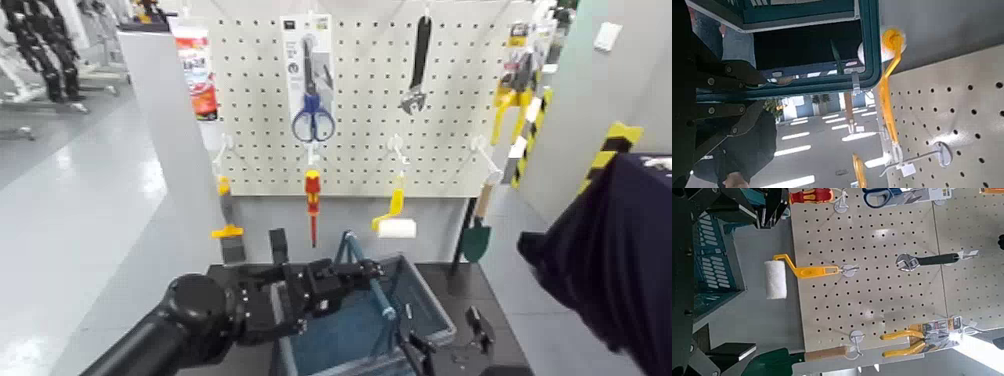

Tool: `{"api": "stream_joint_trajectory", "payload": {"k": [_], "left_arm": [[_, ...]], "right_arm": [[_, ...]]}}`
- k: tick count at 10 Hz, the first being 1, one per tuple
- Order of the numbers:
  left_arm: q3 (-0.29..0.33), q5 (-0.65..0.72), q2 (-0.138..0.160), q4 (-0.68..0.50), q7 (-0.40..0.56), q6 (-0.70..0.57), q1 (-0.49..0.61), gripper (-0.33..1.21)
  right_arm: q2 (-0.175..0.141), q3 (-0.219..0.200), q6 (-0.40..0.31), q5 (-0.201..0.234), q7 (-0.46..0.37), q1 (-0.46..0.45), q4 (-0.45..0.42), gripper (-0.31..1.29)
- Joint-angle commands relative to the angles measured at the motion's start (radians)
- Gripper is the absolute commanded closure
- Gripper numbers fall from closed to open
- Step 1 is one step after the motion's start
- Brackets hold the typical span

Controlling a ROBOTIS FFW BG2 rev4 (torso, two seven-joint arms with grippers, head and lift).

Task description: Grasp the handle of the crate.

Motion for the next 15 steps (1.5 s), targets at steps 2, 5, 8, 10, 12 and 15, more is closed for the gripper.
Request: {"api": "stream_joint_trajectory", "payload": {"k": [2, 5, 8, 10, 12, 15], "left_arm": [[0.040, 0.000, 0.017, -0.108, -0.002, 0.036, 0.058, 1.19], [0.080, 0.005, 0.038, -0.237, 0.027, 0.067, 0.113, 1.19], [0.092, 0.059, 0.066, -0.317, 0.076, 0.096, 0.171, 1.19], [0.104, 0.094, 0.076, -0.366, 0.113, 0.100, 0.211, 1.19], [0.110, 0.112, 0.086, -0.404, 0.142, 0.120, 0.233, 1.19], [0.138, 0.164, 0.106, -0.483, 0.216, 0.147, 0.294, 1.19]], "right_arm": [[0.003, -0.007, 0.000, 0.006, -0.005, 0.008, -0.003, 0.14], [0.003, -0.013, 0.000, 0.012, -0.014, 0.012, -0.005, 0.14], [0.006, -0.018, 0.000, 0.017, -0.019, 0.017, -0.005, 0.14], [0.006, -0.019, 0.002, 0.021, -0.025, 0.020, -0.003, 0.14], [0.008, -0.019, 0.005, 0.028, -0.030, 0.020, -0.005, 0.14], [0.008, -0.019, 0.011, 0.026, -0.031, 0.020, -0.005, 0.14]]}}
